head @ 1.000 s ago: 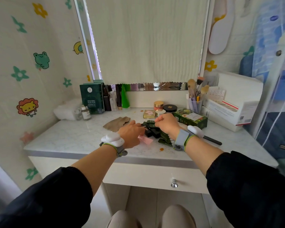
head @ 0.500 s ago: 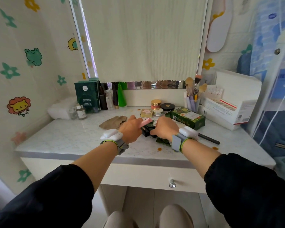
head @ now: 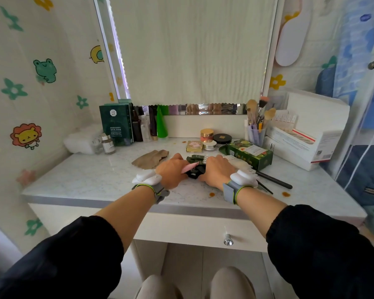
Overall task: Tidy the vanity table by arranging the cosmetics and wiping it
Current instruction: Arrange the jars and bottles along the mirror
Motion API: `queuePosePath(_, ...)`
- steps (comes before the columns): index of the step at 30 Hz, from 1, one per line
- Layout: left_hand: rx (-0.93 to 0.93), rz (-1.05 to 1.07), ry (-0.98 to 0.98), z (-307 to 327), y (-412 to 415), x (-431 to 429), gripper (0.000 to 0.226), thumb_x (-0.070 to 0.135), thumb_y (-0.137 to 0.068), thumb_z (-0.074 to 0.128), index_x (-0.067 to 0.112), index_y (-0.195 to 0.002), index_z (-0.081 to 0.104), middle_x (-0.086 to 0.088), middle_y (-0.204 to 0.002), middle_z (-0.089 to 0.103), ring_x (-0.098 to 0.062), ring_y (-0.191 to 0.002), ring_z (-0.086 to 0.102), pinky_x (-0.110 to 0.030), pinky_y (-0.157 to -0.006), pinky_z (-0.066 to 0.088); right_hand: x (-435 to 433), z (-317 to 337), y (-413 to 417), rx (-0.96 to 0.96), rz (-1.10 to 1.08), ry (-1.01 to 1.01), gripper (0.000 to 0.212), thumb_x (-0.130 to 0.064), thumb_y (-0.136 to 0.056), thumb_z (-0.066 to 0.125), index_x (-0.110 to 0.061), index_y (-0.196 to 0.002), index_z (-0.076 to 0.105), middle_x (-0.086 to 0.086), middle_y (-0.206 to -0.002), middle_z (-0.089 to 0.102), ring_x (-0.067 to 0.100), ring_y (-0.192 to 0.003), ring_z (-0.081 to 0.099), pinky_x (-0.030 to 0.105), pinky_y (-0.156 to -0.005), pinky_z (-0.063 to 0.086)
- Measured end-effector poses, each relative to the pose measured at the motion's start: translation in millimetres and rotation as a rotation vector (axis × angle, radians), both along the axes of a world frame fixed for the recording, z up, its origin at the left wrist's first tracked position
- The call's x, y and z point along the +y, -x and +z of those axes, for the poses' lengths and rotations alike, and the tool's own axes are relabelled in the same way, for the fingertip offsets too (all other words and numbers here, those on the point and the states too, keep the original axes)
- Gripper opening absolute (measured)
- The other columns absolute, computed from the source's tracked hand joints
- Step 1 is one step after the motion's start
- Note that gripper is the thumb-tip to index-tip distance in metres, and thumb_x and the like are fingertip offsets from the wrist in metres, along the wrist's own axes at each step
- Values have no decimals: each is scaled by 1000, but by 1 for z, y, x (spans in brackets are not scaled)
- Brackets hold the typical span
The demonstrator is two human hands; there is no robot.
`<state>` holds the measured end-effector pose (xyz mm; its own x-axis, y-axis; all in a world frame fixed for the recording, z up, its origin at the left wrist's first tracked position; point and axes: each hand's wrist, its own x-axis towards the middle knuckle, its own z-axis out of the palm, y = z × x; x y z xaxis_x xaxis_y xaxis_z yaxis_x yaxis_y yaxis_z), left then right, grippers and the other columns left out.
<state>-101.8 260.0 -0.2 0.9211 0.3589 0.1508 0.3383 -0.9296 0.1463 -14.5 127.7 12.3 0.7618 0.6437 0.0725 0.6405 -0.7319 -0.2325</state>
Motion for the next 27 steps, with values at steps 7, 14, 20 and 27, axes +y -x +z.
queuePosePath(7,31,39,46,4,8,4,26,35,-88,64,16,-105,57,-6,-101,48,-24,-88,52,-32,-76,41,-3,3,7,-7,-18,-41,34,-30,-85,64,-9,-112,58,14,-121,50,33,-109,52,33,-70,37)
queuePosePath(14,-197,224,418,11,15,9,30,30,-85,69,10,-104,57,-9,-91,59,-24,-76,57,-35,-64,51,-4,19,7,36,50,-276,24,-28,-85,63,-8,-98,58,9,-99,59,28,-88,57,31,-57,40)
queuePosePath(20,-366,242,824,17,17,1,26,23,-87,69,6,-104,59,-7,-72,58,-13,-49,53,-23,-42,41,4,31,3,135,142,-384,24,-27,-87,64,-5,-94,58,14,-97,64,32,-90,60,39,-70,46)
queuePosePath(27,-342,227,869,14,19,-1,24,23,-86,71,7,-97,56,-7,-62,52,-15,-45,44,-25,-42,39,8,18,1,227,187,-447,19,-23,-87,66,-9,-99,60,12,-100,66,28,-91,60,38,-78,48)
